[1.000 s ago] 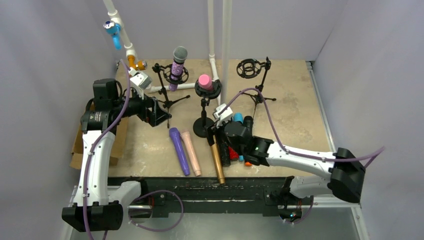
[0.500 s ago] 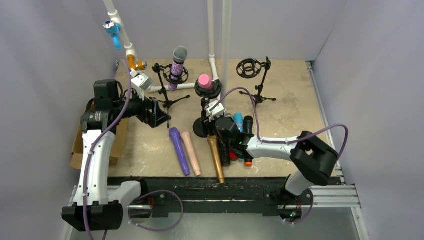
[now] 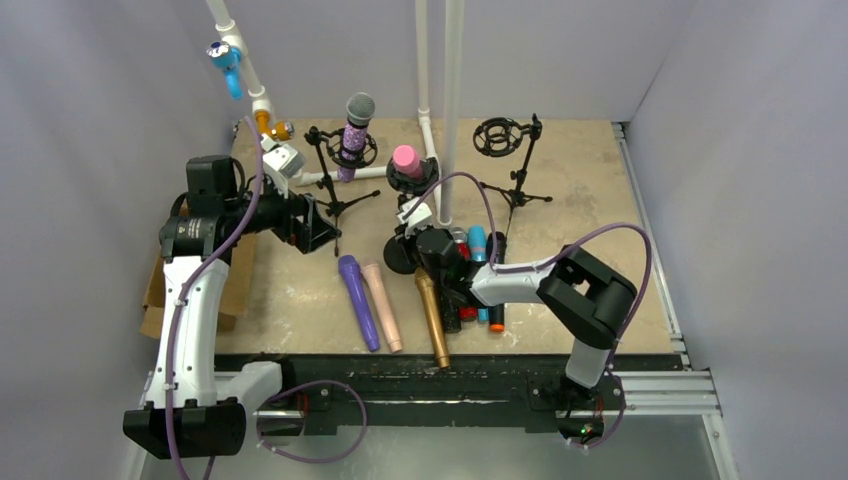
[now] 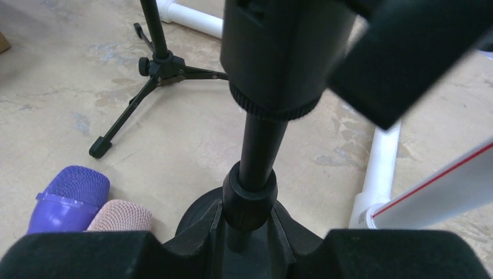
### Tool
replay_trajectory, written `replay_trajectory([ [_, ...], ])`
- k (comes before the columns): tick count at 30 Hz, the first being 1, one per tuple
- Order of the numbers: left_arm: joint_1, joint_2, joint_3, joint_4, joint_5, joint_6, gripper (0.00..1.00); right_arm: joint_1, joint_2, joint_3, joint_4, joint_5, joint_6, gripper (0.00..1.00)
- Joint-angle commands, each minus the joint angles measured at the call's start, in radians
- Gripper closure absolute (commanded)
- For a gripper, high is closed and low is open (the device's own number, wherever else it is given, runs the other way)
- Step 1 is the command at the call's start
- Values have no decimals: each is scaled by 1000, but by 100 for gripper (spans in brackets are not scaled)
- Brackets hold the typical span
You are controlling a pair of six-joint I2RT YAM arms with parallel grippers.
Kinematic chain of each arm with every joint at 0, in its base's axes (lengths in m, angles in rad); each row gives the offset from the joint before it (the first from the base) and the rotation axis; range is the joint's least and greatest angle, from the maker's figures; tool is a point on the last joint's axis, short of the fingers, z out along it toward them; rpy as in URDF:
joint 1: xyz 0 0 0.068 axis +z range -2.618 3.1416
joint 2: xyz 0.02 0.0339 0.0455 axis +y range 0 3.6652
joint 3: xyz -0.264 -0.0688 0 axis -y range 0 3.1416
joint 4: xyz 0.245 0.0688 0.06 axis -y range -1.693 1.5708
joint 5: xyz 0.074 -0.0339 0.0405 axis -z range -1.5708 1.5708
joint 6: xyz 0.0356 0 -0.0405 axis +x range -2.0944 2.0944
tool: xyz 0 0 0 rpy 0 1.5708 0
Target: Attach the microphones to the stand
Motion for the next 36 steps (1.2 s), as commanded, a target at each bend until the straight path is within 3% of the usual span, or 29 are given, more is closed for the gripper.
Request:
replay_trajectory([
  [1,6,7,35,-13,3,28,0,-3,28,69,78,7,-38,82],
  [4,6,7,38,-13,0,31,0,-8,52,80,89,20,-39,100],
  [27,7,34,36,-24,-8,66,0,-86,319,344,170,185,-175,100],
  [33,14,41,39,-28,-5,70,0,-86,304,349,141,209,-146,89],
  [35,14,41,36,-28,-3,69,0,-86,278,327,127,203,-140,77],
  [36,14,42,36,-28,-1,67,0,-85,264,318,121,198,-136,66],
])
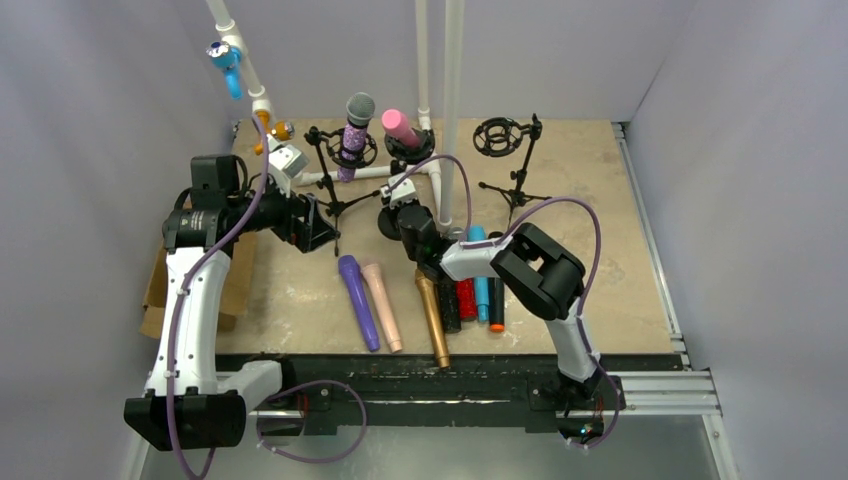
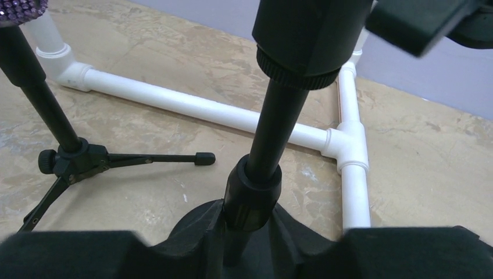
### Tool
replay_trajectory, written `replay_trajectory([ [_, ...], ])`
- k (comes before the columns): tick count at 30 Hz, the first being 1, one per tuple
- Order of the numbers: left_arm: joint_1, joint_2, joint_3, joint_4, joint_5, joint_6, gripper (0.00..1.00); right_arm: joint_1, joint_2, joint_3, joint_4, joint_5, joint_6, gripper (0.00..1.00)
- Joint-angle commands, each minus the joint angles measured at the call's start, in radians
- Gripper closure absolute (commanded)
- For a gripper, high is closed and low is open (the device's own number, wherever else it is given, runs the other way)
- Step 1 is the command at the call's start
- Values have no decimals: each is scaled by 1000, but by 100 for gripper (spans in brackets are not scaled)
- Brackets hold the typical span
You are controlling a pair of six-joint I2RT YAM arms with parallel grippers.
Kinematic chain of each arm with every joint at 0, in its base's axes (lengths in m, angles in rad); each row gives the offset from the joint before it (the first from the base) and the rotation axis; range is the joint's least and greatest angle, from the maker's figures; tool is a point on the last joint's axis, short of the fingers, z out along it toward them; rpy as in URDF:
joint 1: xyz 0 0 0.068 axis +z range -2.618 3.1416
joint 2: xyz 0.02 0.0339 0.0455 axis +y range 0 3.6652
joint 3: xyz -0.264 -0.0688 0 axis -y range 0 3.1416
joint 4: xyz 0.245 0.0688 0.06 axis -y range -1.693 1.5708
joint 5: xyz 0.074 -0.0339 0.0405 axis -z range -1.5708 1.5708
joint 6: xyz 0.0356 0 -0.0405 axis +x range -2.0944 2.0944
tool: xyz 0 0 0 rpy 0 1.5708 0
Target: Attach the microphones to the stand
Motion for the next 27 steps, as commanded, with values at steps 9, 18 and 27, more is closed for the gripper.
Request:
replay_trajectory([
  [9,8,9,24,-23,-3,47,0,14,-173,-60,-55,6,-36,14],
  [18,8,19,-41,-86,-59,224,0,157,-391,-157,-245,116,114,15],
  [27,7,106,-170,-162,-182,554,0,211,-653,-285,-788,-42,519,25],
])
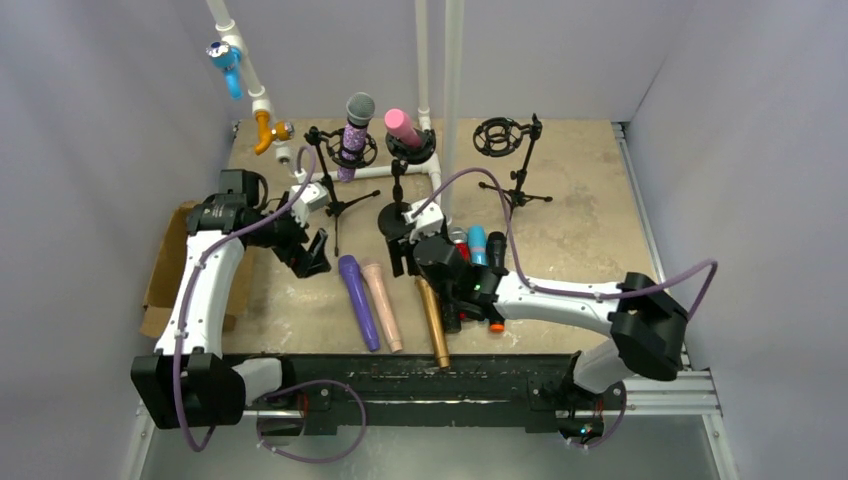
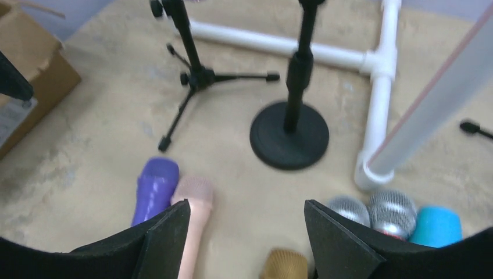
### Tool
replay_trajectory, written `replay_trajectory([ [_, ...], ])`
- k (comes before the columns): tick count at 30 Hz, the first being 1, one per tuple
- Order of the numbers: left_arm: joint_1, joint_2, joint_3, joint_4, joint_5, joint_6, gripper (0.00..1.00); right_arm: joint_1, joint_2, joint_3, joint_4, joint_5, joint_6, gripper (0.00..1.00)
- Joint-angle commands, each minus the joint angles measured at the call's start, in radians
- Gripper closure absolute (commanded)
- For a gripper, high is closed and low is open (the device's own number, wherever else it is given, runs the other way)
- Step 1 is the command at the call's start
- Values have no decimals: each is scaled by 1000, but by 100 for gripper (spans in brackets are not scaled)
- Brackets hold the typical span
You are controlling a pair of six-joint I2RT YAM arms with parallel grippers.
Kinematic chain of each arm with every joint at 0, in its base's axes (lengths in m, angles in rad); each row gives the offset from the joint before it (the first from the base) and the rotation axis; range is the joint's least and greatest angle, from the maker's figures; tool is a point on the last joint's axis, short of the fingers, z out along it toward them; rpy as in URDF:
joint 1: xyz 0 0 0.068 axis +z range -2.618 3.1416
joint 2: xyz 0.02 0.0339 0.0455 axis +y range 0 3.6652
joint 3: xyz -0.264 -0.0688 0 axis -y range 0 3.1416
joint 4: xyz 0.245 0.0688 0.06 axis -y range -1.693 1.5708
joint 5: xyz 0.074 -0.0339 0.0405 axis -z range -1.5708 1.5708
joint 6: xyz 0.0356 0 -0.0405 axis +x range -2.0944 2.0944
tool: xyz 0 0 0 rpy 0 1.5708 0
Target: Attach the microphones to the stand
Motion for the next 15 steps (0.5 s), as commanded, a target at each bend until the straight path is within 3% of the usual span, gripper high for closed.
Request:
replay_trajectory([
  [1,5,26,-78,-14,-63,210,0,-14,-113,-79,-309,-106,244,27],
  [6,-56,10,-182,110,-95,284,0,-14,-171,-138,-413,-240,326,37],
  [9,-161,-1,-264,191,-163,316,0,-10,-175,-144,-420,-293,351,45],
  [15,-252,-2,-319,275,-197,305,0,-6,-73,-85,-461,-299,369,43],
])
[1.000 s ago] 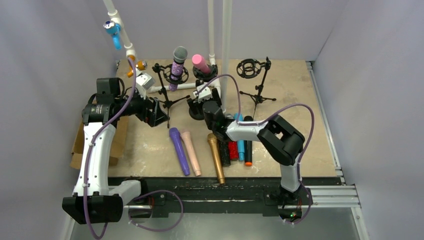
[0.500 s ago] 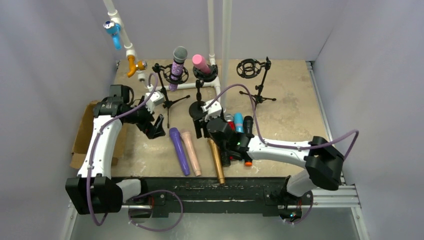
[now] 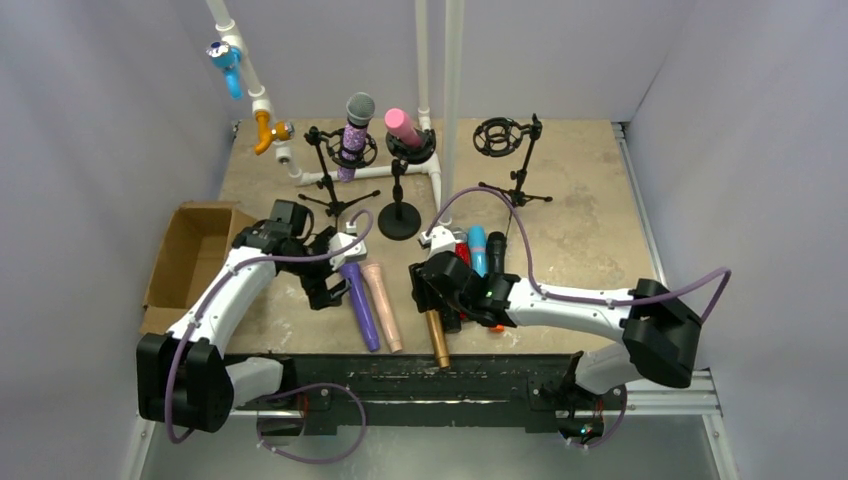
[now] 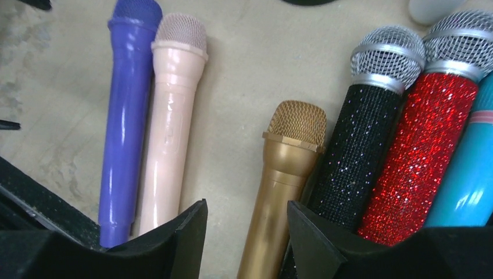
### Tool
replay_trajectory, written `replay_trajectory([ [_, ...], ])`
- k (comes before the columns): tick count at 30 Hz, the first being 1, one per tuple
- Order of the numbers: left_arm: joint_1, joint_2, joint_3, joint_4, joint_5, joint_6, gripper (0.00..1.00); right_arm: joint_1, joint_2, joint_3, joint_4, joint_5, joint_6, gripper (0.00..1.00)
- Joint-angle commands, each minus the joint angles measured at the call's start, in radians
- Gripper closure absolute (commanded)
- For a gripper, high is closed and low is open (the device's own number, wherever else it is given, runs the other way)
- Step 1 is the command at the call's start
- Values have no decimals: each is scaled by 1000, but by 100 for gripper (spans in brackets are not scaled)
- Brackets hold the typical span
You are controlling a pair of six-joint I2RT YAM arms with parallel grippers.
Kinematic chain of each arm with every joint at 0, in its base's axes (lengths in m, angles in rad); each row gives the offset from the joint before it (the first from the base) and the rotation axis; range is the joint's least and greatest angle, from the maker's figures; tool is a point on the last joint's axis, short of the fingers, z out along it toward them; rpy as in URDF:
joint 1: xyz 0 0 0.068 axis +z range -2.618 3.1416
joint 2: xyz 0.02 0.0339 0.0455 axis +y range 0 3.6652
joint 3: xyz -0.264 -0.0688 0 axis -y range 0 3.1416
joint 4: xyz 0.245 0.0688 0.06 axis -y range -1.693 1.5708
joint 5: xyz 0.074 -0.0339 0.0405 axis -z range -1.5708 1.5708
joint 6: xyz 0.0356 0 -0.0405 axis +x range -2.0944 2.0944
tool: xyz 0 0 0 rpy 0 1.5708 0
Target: Attach the microphones to the stand
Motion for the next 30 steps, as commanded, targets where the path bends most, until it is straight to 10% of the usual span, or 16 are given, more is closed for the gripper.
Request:
replay_trajectory([
  [1,-39,-20,-15,100,-21,33,0,6,80,62,-60,-33,48,43],
  [22,-198,-40,-228,456,-221,65,0,31,290,149,-107,16,64,45],
  [30,-197,-148,-77,281,-142,-26,0,36,221,146,-76,40,53,69],
])
